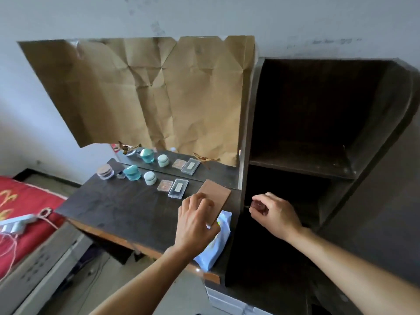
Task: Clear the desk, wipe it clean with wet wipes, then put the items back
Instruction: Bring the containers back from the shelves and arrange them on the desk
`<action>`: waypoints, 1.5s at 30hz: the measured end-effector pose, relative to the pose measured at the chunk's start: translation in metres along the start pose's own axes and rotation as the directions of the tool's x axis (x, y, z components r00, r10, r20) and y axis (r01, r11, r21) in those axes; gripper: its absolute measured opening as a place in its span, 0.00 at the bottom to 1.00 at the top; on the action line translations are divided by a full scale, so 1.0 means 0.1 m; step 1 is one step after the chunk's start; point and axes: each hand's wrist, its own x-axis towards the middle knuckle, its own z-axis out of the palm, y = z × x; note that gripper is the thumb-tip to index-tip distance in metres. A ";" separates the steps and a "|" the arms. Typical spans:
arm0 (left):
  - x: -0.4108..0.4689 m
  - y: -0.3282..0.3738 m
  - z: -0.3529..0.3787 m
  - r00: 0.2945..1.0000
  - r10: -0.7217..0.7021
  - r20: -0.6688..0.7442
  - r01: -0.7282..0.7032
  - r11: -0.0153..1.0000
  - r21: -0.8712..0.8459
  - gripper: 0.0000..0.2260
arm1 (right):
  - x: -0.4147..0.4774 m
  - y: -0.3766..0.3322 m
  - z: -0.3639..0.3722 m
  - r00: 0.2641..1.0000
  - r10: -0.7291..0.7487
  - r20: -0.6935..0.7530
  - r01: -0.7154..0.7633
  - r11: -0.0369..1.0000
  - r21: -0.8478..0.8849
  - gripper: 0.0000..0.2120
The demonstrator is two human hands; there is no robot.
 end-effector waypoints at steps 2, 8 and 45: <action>-0.10 -0.35 -0.05 0.996 -0.087 0.025 0.087 0.996 0.019 0.16 | 0.10 -0.16 0.29 0.999 0.002 0.034 -0.002 1.000 0.007 0.14; -0.14 -1.39 -0.12 0.962 -0.237 0.137 0.219 0.966 0.135 0.16 | 0.49 -0.59 1.06 0.989 0.041 0.143 -0.041 0.999 0.000 0.12; 0.29 -2.61 0.98 0.790 -0.032 0.612 -0.009 0.998 0.063 0.26 | 1.81 -0.35 2.87 0.840 0.408 0.357 -0.398 0.911 -0.105 0.10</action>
